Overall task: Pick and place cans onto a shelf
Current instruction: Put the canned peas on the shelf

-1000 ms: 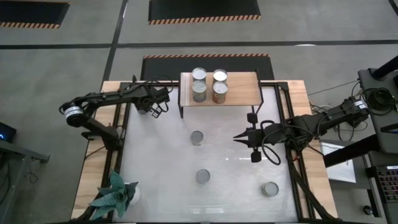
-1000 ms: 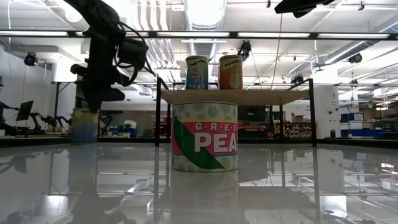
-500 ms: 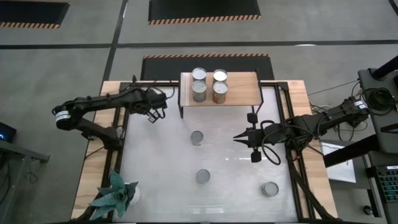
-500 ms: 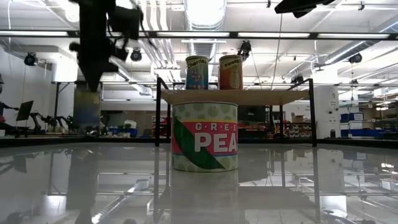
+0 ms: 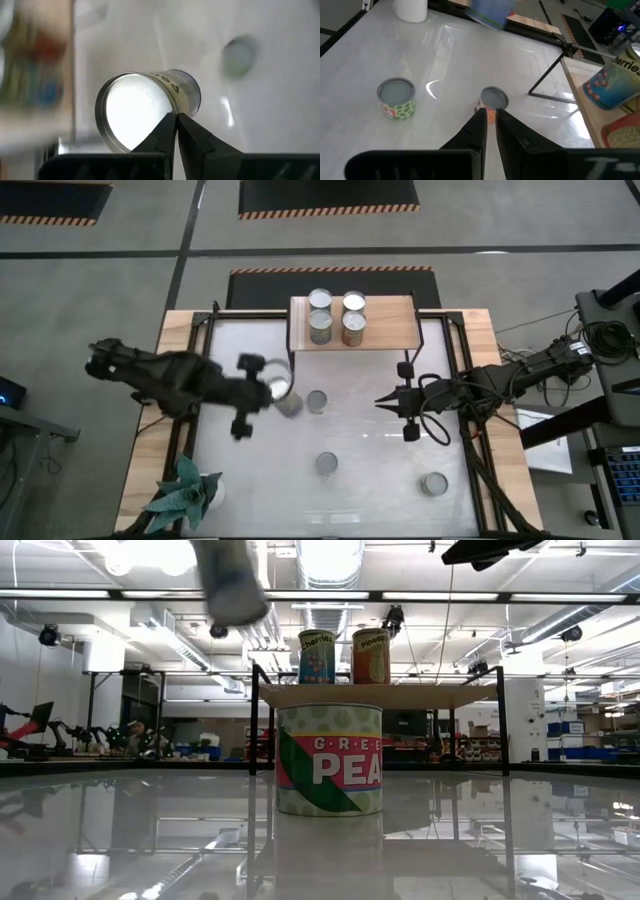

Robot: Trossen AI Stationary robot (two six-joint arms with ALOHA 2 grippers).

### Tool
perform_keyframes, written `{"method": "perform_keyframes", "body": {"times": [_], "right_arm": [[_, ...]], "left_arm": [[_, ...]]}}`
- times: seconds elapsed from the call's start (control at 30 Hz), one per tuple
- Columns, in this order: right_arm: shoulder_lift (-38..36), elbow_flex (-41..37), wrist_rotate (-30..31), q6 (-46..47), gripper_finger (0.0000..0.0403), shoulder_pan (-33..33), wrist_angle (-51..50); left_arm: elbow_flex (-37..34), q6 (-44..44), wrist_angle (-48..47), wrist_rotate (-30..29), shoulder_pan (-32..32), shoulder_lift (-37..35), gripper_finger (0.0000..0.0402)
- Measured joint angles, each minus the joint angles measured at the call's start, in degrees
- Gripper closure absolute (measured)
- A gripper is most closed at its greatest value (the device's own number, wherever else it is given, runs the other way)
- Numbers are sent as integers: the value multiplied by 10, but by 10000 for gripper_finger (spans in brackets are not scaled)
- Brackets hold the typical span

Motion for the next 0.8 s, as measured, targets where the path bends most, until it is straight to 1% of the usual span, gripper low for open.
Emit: {"method": "perform_keyframes", "body": {"times": [0.1,0.17,0.27,0.37,0.47,0.57,0.7,0.8], "right_arm": [[0,0,0,13,374,0,0],[0,0,0,34,374,0,3],[1,0,-3,70,371,0,9],[5,0,-31,90,351,0,9],[16,0,-35,106,313,0,22],[34,0,-35,124,260,0,46],[70,7,-35,145,180,-1,97],[105,25,-35,151,125,-4,107]], "left_arm": [[-6,66,70,0,-39,0,401],[-21,92,122,-4,-47,0,401],[-53,98,197,-11,-47,0,401],[-92,114,255,-25,-44,0,401],[-133,147,305,-26,-44,1,401],[-161,177,352,-26,-44,1,401],[-172,197,356,-26,-44,1,401],[-174,214,367,-26,-44,1,401]]}}
